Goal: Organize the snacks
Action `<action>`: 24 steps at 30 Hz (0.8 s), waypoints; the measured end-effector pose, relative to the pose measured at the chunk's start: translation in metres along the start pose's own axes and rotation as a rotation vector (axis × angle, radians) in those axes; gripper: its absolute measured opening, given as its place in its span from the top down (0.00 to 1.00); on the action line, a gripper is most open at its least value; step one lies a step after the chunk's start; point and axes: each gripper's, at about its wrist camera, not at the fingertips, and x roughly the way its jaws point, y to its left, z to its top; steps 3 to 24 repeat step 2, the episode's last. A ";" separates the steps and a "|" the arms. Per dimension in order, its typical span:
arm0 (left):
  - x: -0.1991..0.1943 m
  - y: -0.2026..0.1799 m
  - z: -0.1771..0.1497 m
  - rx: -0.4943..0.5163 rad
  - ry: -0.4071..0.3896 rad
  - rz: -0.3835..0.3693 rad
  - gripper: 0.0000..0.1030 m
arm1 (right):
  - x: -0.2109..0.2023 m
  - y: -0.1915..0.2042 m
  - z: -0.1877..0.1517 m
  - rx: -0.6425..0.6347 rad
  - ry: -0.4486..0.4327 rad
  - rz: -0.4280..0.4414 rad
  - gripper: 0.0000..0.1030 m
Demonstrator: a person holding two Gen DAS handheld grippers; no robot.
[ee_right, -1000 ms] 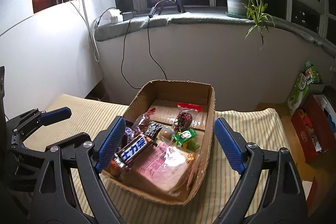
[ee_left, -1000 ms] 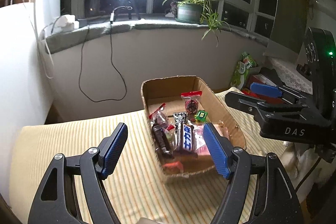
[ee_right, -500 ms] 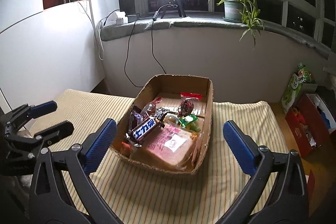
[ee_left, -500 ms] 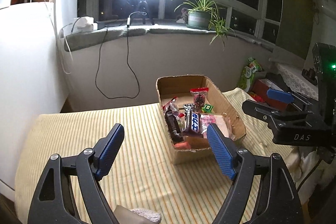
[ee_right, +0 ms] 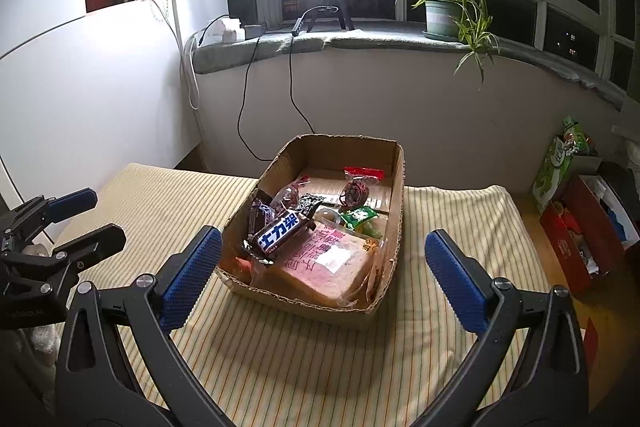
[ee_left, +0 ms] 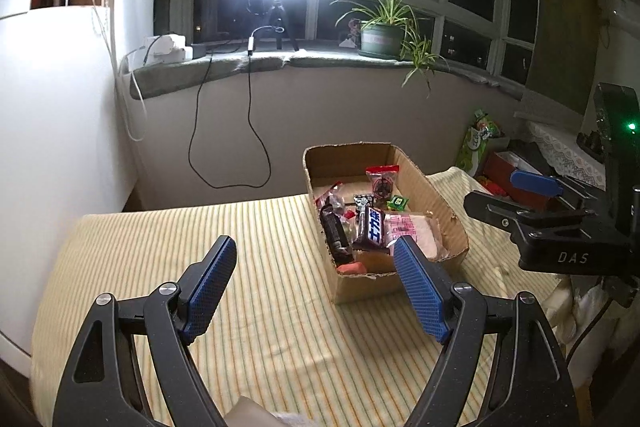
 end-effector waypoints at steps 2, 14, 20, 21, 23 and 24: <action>0.000 0.000 -0.001 0.001 0.004 0.001 0.21 | 0.001 0.000 -0.001 -0.001 0.002 -0.001 0.00; 0.000 0.000 -0.001 0.001 0.004 0.001 0.21 | 0.001 0.000 -0.001 -0.001 0.002 -0.001 0.00; 0.000 0.000 -0.001 0.001 0.004 0.001 0.21 | 0.001 0.000 -0.001 -0.001 0.002 -0.001 0.00; 0.000 0.000 -0.001 0.001 0.004 0.001 0.21 | 0.001 0.000 -0.001 -0.001 0.002 -0.001 0.00; 0.000 0.000 -0.001 0.001 0.004 0.001 0.21 | 0.001 0.000 -0.001 -0.001 0.002 -0.001 0.00; 0.000 0.000 -0.001 0.001 0.004 0.001 0.21 | 0.001 0.000 -0.001 -0.001 0.002 -0.001 0.00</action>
